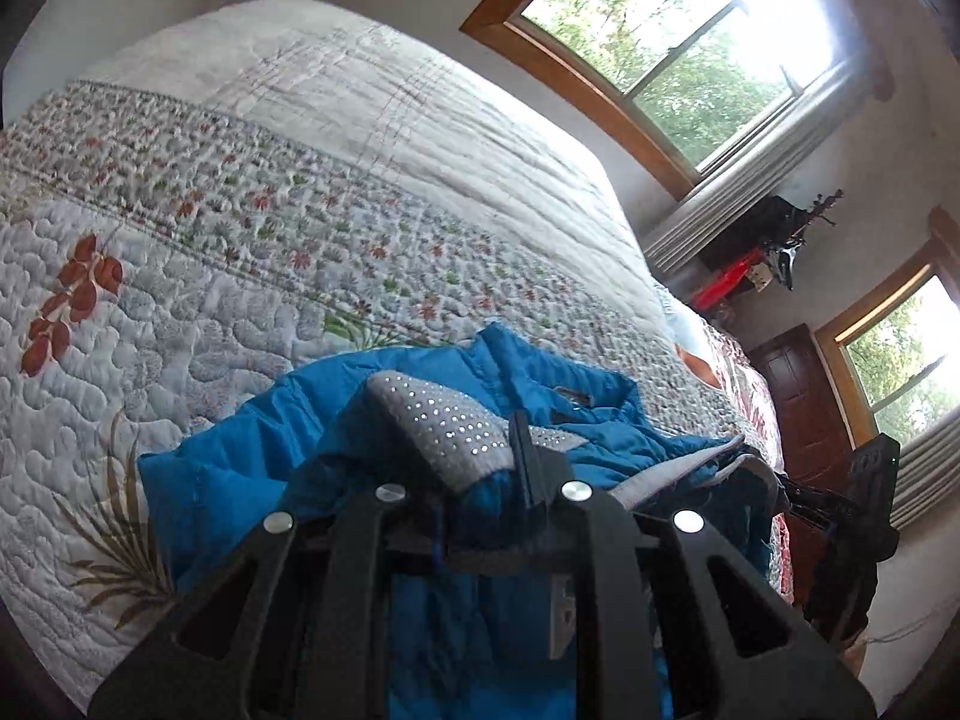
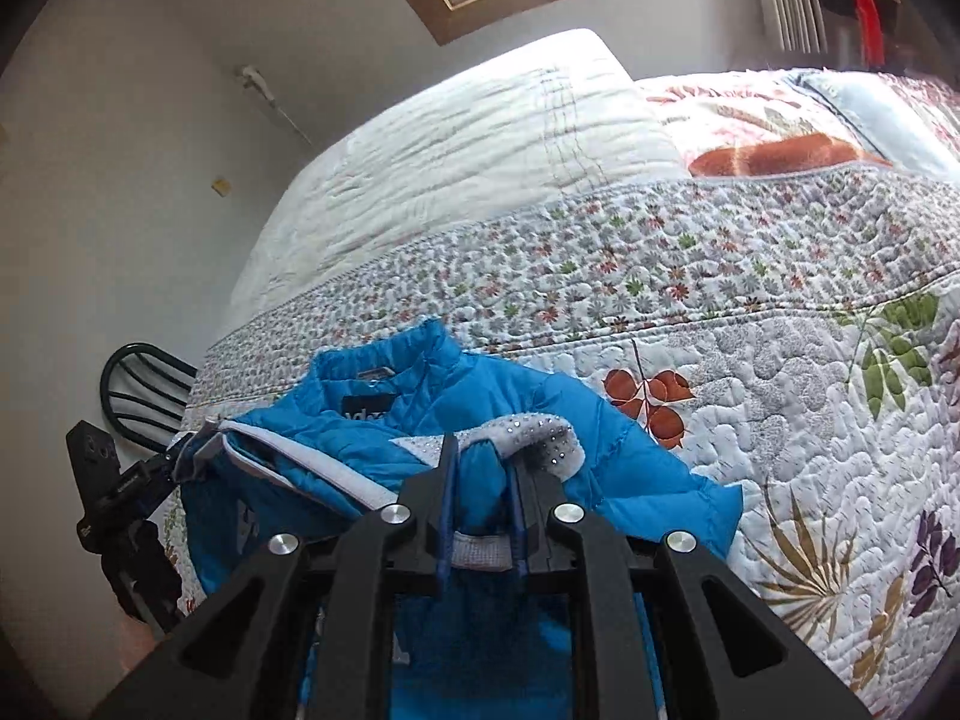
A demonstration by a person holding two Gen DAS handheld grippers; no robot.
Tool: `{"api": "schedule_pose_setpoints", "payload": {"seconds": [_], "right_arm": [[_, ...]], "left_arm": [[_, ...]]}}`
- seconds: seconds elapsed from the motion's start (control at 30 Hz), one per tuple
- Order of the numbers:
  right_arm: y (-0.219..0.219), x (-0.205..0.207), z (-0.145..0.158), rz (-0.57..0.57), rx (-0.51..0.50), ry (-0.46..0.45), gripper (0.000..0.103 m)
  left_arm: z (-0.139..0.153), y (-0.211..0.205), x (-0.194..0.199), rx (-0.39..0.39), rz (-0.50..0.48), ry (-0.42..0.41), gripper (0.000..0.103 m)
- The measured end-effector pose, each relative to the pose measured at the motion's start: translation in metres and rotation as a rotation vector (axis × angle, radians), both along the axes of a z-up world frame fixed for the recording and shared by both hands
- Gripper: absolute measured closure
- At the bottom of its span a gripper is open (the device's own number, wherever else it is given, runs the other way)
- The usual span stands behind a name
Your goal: Fold large clothes
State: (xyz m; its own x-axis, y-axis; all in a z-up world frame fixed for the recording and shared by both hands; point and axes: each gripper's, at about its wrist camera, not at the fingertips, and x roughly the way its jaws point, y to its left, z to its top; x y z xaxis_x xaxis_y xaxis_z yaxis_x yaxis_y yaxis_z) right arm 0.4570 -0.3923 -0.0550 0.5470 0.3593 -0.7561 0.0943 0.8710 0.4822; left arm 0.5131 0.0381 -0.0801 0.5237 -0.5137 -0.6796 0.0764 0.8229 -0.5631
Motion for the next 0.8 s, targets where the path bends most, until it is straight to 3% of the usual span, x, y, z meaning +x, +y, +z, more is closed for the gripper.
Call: {"api": "schedule_pose_setpoints", "payload": {"seconds": [0.17, 0.3, 0.37, 0.4, 0.47, 0.53, 0.6, 0.67, 0.8], "right_arm": [[-0.004, 0.021, -0.031, -0.012, 0.023, 0.053, 0.085], [-0.021, 0.010, -0.029, -0.008, 0.176, 0.010, 0.069], [-0.029, -0.002, -0.021, -0.009, 0.206, -0.027, 0.047], [-0.031, -0.010, -0.015, -0.016, 0.173, -0.045, 0.044], [-0.033, -0.023, -0.007, -0.010, 0.128, -0.072, 0.042], [-0.029, -0.039, 0.000, 0.005, 0.077, -0.104, 0.041], [-0.018, -0.057, 0.006, 0.016, -0.026, -0.164, 0.027], [-0.005, -0.068, 0.006, 0.040, -0.114, -0.201, 0.010], [0.012, -0.068, -0.008, 0.043, -0.176, -0.142, 0.010]], "left_arm": [[-0.029, -0.002, 0.021, 0.010, 0.011, 0.071, 0.084], [-0.027, 0.009, 0.022, -0.074, -0.012, 0.107, 0.080], [-0.021, 0.018, 0.017, -0.142, -0.035, 0.121, 0.072], [-0.016, 0.022, 0.011, -0.172, -0.046, 0.118, 0.070], [-0.002, 0.031, -0.003, -0.203, -0.060, 0.083, 0.048], [0.014, 0.039, -0.021, -0.169, -0.062, 0.019, 0.037], [0.023, 0.042, -0.038, -0.081, -0.053, -0.031, 0.033], [0.026, 0.041, -0.058, 0.049, -0.022, -0.090, 0.022], [0.017, 0.023, -0.084, 0.268, -0.040, -0.153, 0.017]]}}
